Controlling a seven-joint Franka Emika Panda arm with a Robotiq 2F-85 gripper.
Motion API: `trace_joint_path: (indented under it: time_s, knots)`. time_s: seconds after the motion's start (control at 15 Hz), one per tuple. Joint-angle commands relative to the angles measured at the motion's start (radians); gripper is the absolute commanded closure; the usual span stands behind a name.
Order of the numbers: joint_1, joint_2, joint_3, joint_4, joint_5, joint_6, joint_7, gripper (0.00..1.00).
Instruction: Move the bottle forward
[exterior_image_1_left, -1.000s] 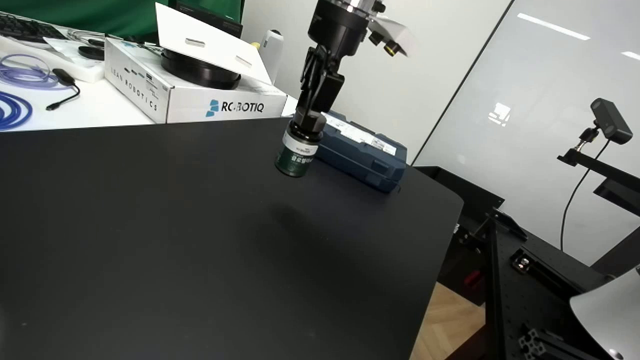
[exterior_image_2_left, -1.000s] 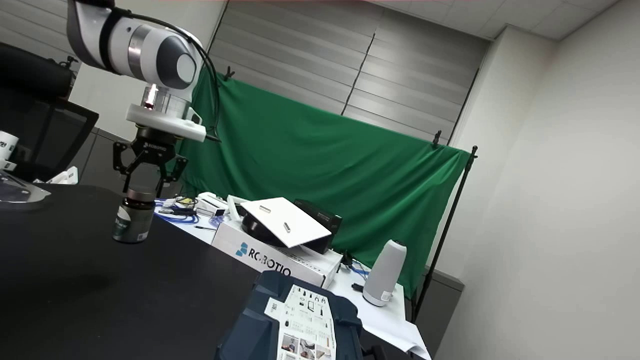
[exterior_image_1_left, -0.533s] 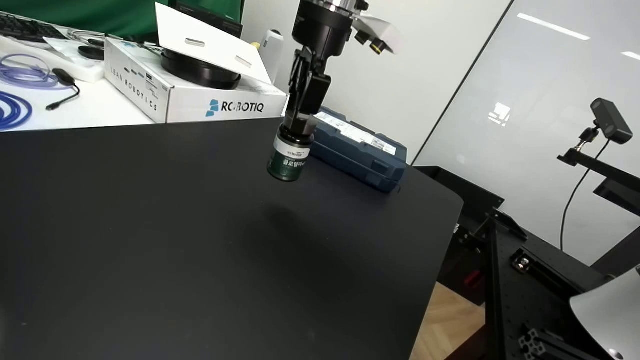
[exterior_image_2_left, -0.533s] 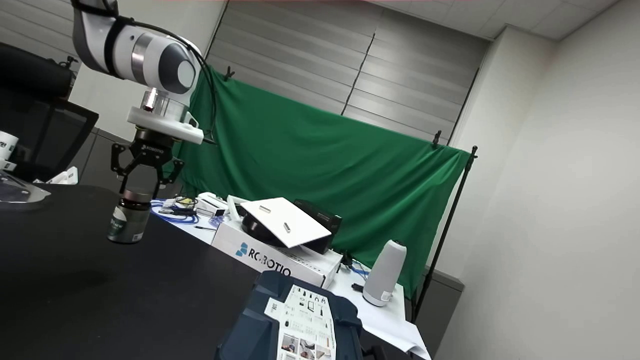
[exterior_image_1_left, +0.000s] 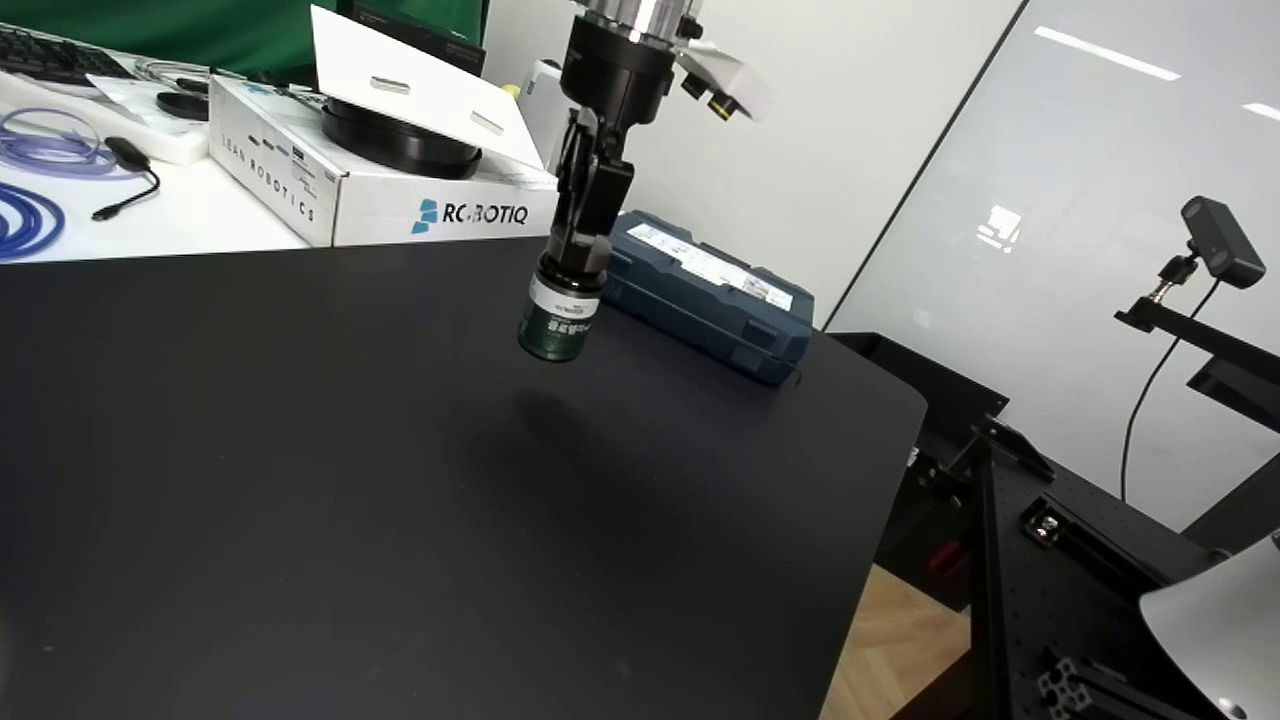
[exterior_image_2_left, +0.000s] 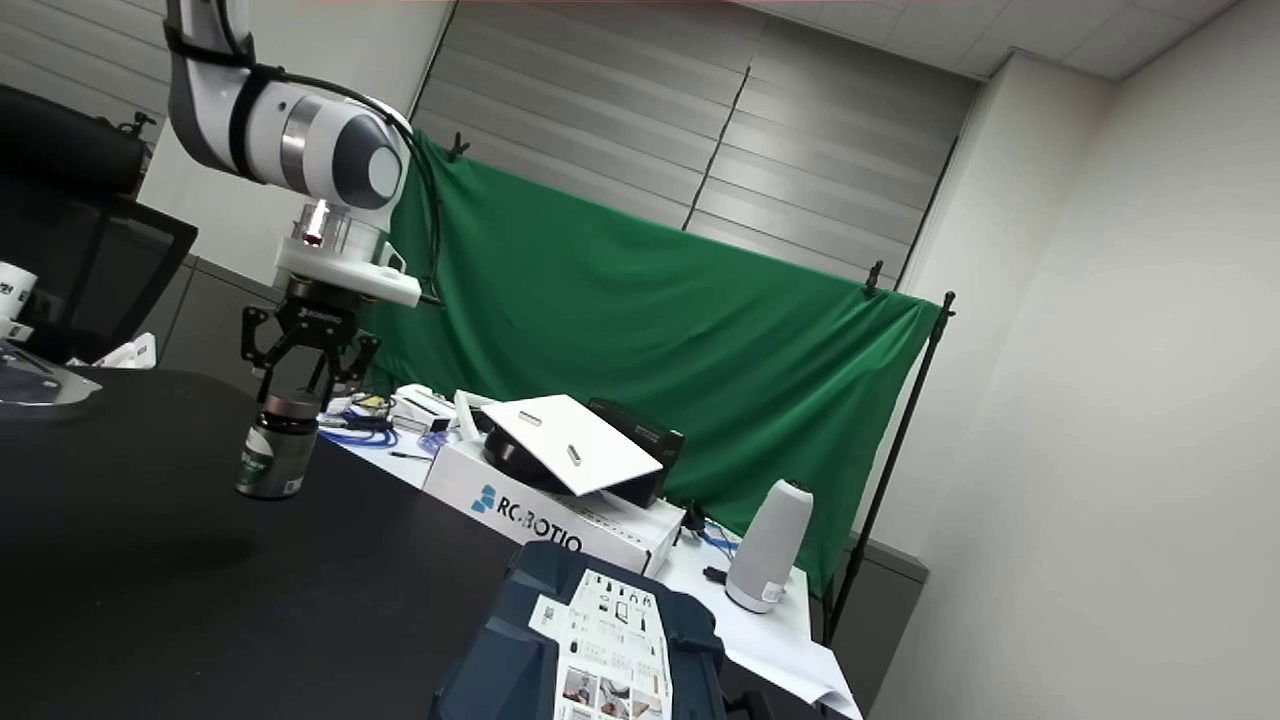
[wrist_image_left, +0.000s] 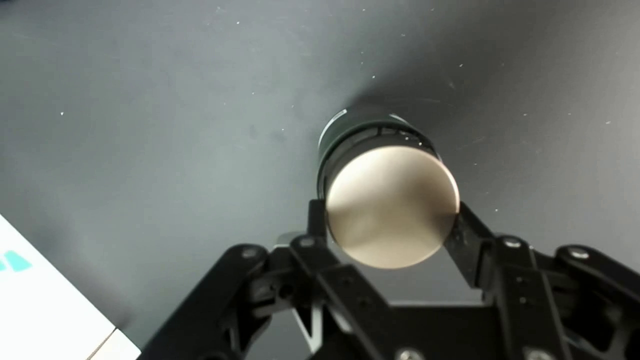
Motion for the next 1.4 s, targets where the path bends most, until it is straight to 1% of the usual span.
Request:
trace_joint_path:
  time_s: [0.0,0.27,0.53,0.8,1.27,1.33]
  knots:
    - [0.002,0.112,-0.005,0.142,-0.033,-0.011,-0.025,0.65]
    - [0.015,0.192,0.004,0.235,-0.049,-0.013,-0.05,0.65]
    - [0.031,0.244,0.017,0.302,-0.053,-0.018,-0.071,0.65]
    - [0.04,0.284,0.026,0.348,-0.047,-0.021,-0.089,0.65]
    - [0.04,0.333,0.03,0.395,-0.041,-0.031,-0.105,0.65]
    - [0.041,0.335,0.03,0.399,-0.037,-0.03,-0.098,0.28]
